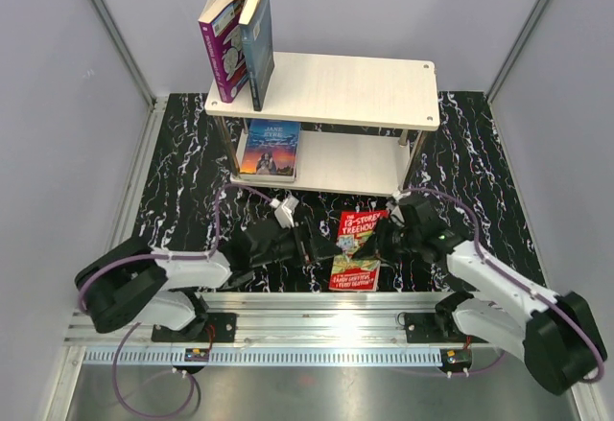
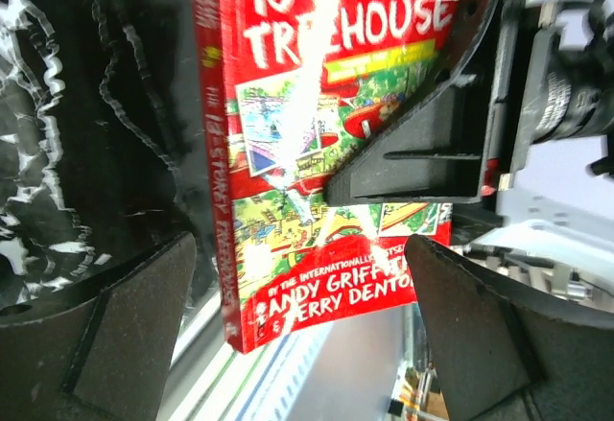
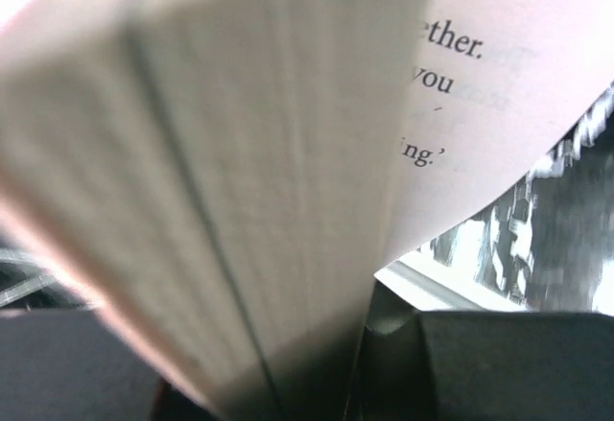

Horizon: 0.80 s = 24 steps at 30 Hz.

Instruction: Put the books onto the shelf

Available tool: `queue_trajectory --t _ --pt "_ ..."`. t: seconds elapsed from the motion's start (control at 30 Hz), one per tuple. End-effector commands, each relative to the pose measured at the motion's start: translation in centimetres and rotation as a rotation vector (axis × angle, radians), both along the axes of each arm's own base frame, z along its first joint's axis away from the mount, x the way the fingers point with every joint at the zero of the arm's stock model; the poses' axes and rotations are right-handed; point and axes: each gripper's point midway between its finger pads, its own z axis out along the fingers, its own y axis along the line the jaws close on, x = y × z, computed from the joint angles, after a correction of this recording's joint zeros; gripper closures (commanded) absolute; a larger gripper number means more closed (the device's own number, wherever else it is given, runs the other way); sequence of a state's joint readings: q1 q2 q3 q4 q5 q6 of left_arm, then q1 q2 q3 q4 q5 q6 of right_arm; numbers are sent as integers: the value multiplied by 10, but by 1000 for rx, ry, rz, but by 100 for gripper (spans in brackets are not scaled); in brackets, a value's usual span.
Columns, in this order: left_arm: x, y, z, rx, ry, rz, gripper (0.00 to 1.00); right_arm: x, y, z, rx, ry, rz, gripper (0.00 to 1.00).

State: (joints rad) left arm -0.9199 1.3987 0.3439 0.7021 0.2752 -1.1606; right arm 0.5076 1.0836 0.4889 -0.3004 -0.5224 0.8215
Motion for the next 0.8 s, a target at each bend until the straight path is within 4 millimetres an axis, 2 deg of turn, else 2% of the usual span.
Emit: queue_trajectory --t 0.0,0.03,0.07,0.1,0.13,0.17,0.2,0.3,0.33,0.4,0.43,0.5,0.57,0.6,0.63,0.67,0.7,0.77 --pt "5 10 21 -12 -43 66 5 3 -6 45 26 -78 -69 100" --pt "4 11 26 -8 -51 82 2 5 -7 55 37 -79 -103 100" --pt "6 12 55 -57 -97 105 2 6 -12 59 20 -76 -138 100" --pt "14 20 51 7 -96 182 1 11 -11 80 41 -110 -163 100" --pt "13 22 63 6 -111 207 1 13 -12 89 52 -111 -190 100" --pt "14 25 72 13 -123 232 1 17 -10 107 79 -137 -197 100" --pt "18 29 97 -5 -150 271 1 18 -9 119 98 -155 -204 100" --pt "16 29 125 -5 -163 295 1 22 -6 150 155 -177 -237 100" --pt "8 24 132 -10 -168 277 1 22 -6 157 176 -172 -255 100" --pt "8 22 138 -13 -171 317 2 21 -6 170 212 -183 -274 100" --pt "-2 15 144 -34 -157 310 2 21 -6 175 235 -168 -292 100" --pt "-1 14 147 -37 -143 373 3 18 -6 185 282 -179 -309 100" --pt "-9 7 159 -64 -116 385 4 19 -8 193 318 -185 -346 100" --pt "-8 10 156 -35 -113 408 5 17 -11 199 338 -206 -357 100" --pt "-13 8 157 -28 -96 410 5 17 -13 202 349 -210 -374 100" --pt "-14 7 168 -33 -92 420 5 18 -16 202 347 -215 -393 100" --pt "-13 12 163 -3 -94 448 5 17 -18 204 354 -225 -400 100" --pt "-21 11 168 -27 -72 454 5 16 -19 204 366 -218 -417 100"
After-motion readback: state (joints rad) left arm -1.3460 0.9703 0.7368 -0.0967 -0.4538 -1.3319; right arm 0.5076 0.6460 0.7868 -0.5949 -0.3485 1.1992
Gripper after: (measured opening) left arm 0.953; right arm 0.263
